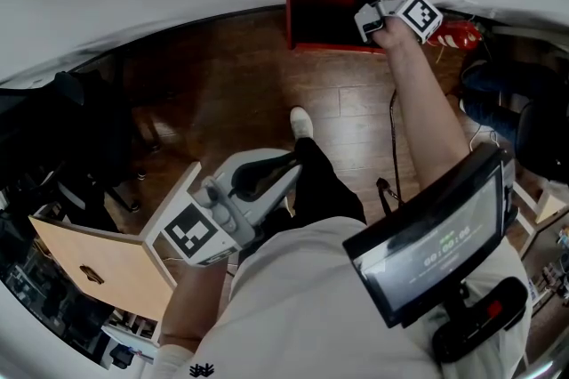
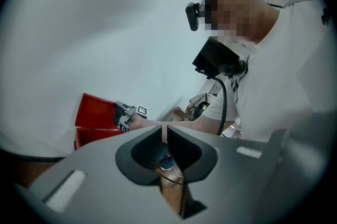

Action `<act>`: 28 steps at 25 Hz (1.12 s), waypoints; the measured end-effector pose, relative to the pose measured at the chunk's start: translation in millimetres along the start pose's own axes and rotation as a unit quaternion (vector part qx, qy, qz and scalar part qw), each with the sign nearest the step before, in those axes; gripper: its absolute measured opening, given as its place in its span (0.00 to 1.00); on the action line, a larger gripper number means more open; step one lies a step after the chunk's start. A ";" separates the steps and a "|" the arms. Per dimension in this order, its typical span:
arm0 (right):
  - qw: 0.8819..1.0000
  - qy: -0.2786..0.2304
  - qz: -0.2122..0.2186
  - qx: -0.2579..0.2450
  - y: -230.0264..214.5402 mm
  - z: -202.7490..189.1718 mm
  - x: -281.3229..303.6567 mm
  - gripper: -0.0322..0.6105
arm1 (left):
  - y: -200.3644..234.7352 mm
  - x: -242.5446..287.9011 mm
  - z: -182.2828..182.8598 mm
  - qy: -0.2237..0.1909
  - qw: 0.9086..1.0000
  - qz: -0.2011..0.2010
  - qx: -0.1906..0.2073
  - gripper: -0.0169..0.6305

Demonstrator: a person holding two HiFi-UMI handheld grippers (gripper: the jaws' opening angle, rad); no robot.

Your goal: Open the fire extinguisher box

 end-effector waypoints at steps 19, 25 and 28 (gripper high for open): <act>0.995 0.027 0.023 -0.092 121.1 -101.3 -135.0 0.23 | -43.9 -96.9 -25.8 -0.038 0.993 -0.057 0.097 0.06; 0.987 0.022 0.028 -0.158 210.7 -181.8 -250.2 0.22 | -115.0 -179.5 -70.7 -0.048 0.986 -0.065 0.145 0.06; 0.980 0.017 0.037 -0.195 264.0 -223.4 -306.4 0.21 | -142.7 -220.9 -96.9 -0.047 0.983 -0.073 0.159 0.06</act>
Point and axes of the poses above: the fingertips, and each gripper's own axes: x forward along the fingers, y to its left, z out of its top, the point moved 10 cm from there along -x, backward along the fingers, and after that the axes turned 2 degrees about -z, right-handed, at the moved point
